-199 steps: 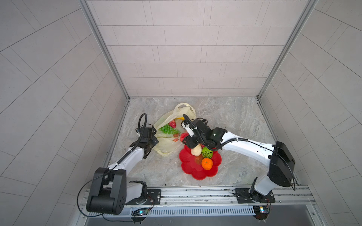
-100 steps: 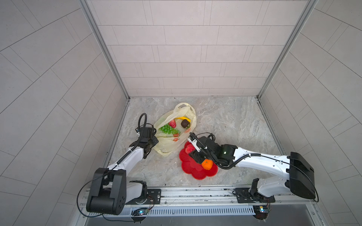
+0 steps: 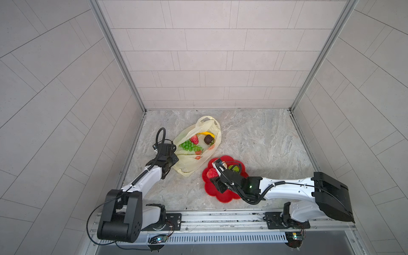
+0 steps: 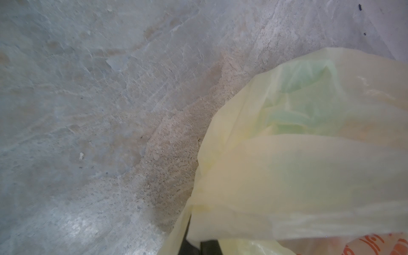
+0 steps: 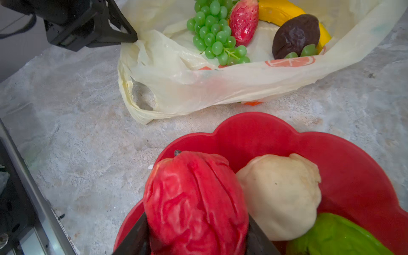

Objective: Take the fake fruits out of the plastic bag
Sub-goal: 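Carry the red apple with the right gripper over the red plate, then lower the red apple onto the plate beside the pear and release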

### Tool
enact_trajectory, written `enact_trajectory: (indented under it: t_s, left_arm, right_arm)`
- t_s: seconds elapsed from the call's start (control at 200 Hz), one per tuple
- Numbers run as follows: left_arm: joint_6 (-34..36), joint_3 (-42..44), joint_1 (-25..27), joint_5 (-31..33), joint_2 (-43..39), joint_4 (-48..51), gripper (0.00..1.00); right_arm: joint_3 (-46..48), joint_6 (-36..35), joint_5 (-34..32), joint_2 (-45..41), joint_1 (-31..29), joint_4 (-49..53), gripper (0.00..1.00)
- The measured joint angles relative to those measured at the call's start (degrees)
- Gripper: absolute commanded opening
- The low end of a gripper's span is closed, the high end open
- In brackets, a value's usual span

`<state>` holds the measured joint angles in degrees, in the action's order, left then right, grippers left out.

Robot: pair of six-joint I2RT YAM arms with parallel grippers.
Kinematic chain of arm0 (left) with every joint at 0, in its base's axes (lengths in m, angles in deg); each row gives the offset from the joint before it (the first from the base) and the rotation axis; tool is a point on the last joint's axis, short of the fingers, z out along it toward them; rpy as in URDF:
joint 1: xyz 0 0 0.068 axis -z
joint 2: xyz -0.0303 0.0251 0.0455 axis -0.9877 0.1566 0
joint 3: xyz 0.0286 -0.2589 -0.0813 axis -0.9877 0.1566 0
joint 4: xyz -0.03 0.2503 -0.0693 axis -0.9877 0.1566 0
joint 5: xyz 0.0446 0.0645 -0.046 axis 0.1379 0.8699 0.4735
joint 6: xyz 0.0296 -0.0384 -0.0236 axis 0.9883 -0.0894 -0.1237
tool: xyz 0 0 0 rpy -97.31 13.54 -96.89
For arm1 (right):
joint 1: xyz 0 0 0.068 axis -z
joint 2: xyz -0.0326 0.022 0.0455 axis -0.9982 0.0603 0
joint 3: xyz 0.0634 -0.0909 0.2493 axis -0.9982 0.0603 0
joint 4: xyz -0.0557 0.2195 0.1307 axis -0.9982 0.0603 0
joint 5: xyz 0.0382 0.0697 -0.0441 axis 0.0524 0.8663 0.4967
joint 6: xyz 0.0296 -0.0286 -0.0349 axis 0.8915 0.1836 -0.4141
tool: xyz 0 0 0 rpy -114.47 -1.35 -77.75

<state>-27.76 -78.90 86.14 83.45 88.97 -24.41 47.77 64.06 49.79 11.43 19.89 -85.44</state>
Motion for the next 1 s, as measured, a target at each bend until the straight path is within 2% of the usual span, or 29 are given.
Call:
enact_trajectory:
  t_s: [0.325,0.535,0.756,1.001]
  left_arm:
    - [0.0,0.0,0.0,0.0,0.0,0.0,0.00]
    - [0.0,0.0,0.0,0.0,0.0,0.3,0.00]
    - [0.0,0.0,0.0,0.1,0.0,0.7,0.00]
    - [0.0,0.0,0.0,0.3,-0.1,0.9,0.00]
  right_arm:
    - [-1.1,-0.3,-0.4,7.8,-0.5,-7.0,0.56]
    - [-0.5,0.0,-0.9,7.9,-0.5,-8.8,0.60]
    - [-0.2,1.0,-1.8,7.9,-0.5,-8.8,0.70]
    - [1.6,2.3,-2.3,7.9,-0.5,-8.7,0.70]
